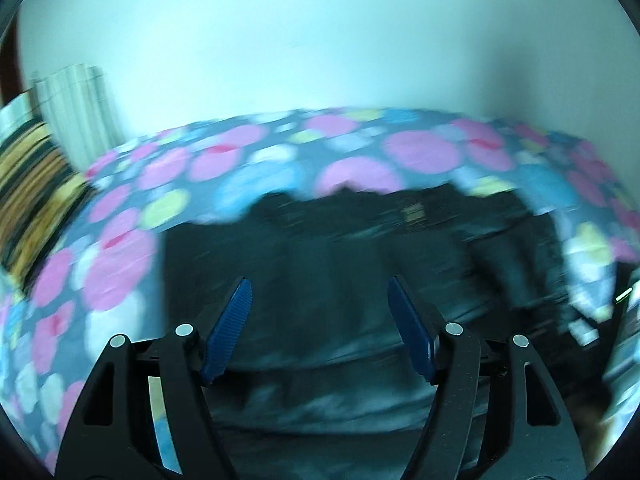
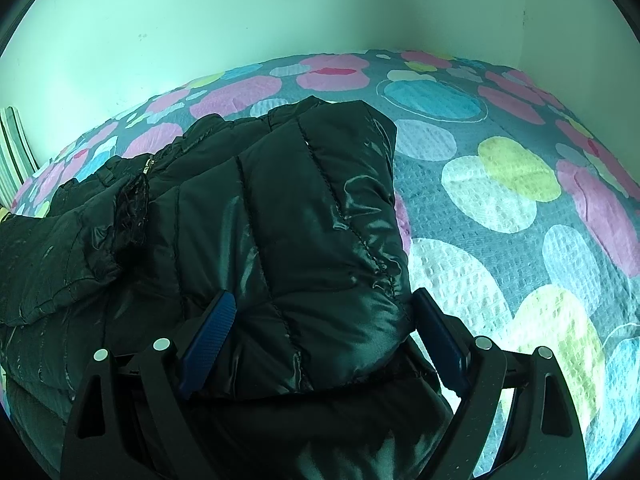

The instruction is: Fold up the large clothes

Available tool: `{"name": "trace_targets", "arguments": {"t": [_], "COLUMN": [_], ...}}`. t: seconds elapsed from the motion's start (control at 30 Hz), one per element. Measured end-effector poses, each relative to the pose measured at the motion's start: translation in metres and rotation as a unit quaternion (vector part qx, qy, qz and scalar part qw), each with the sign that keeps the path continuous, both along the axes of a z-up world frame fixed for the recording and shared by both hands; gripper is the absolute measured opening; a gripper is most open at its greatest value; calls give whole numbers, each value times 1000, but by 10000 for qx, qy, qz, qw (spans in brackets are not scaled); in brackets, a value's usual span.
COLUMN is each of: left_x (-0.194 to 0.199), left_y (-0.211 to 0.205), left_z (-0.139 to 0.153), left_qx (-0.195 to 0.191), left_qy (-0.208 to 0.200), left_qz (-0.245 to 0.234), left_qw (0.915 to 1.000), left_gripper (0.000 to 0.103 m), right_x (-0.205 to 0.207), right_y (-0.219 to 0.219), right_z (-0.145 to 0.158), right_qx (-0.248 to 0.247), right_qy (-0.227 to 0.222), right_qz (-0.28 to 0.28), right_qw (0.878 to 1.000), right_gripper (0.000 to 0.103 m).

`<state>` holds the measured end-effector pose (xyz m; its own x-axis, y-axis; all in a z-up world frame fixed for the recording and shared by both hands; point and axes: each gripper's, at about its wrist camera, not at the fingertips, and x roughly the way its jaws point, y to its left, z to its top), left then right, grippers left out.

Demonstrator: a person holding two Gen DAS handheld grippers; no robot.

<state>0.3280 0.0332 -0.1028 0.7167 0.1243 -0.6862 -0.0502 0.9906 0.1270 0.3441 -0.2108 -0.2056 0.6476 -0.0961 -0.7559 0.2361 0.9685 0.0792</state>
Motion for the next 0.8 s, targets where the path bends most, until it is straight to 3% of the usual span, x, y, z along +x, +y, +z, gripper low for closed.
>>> {"name": "trace_targets", "arguments": {"t": [0.1, 0.2, 0.43, 0.77, 0.8], "left_x": [-9, -15, -22, -22, -21], "left_y": [33, 60, 67, 69, 69], "left_z": [-16, -31, -43, -41, -42], "left_qx": [253, 201, 501, 349, 346], "left_qy": [145, 314, 283, 183, 200], "left_qz": [423, 701, 687, 652, 640], "left_qw": [9987, 9968, 9960, 9971, 9971], "left_gripper": [70, 70, 71, 71, 71], "right_x": [-3, -12, -3, 61, 66], "right_y": [3, 8, 45, 102, 103], "right_z": [10, 28, 65, 42, 37], "right_qx": [-119, -273, -191, 155, 188], "right_qy": [-87, -265, -474, 100, 181], "right_qz": [-14, -62, 553, 1374, 1376], "right_qw": [9999, 9993, 9972, 9903, 9901], "right_gripper": [88, 88, 88, 83, 75]}}
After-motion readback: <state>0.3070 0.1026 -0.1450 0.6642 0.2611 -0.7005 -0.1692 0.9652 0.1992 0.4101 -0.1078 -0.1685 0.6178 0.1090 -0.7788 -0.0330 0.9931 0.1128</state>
